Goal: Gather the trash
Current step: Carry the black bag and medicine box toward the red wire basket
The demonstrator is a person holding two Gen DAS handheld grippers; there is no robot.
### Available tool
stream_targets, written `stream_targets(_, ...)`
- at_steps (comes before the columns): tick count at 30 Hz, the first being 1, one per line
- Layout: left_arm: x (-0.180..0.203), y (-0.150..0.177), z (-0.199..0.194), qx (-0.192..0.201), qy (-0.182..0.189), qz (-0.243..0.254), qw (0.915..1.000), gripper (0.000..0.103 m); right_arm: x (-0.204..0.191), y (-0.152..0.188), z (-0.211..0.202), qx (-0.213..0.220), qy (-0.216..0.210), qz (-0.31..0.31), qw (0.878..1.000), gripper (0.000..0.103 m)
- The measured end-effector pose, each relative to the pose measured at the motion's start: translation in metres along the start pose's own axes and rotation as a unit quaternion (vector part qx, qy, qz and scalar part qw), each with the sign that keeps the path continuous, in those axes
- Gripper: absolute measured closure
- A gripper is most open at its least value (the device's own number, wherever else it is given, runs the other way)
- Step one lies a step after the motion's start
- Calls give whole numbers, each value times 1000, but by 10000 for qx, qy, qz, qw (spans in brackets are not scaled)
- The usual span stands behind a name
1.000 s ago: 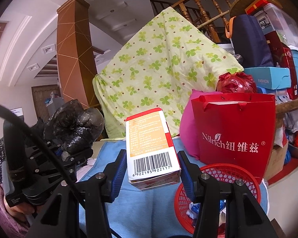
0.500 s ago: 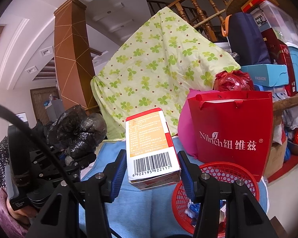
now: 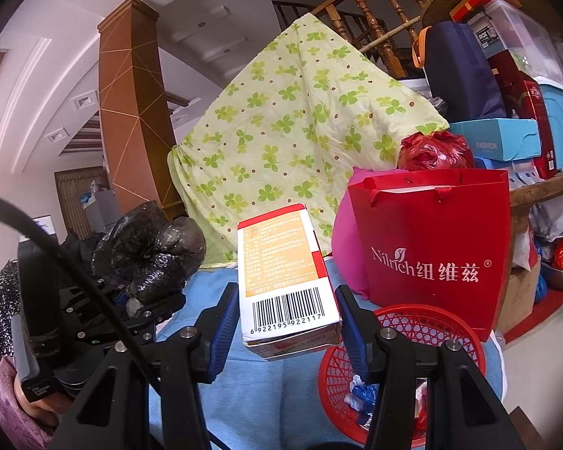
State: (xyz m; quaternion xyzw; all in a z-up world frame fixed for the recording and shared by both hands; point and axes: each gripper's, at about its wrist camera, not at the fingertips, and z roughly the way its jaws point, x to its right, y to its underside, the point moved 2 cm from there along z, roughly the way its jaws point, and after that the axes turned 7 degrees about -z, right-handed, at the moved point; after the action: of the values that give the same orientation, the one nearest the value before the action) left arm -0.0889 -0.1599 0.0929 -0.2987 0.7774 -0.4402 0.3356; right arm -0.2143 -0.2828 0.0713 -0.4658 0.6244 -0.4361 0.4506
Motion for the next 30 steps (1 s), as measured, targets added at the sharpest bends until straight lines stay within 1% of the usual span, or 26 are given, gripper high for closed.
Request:
stream_targets(19, 10, 0, 5, -56, 112, 152, 9998, 70, 9, 4, -9, 8, 53, 150, 9999, 49)
stream_targets(30, 16, -1, 8, -97, 136, 213, 9996, 70, 14, 6, -8, -8, 35, 226, 9997, 49)
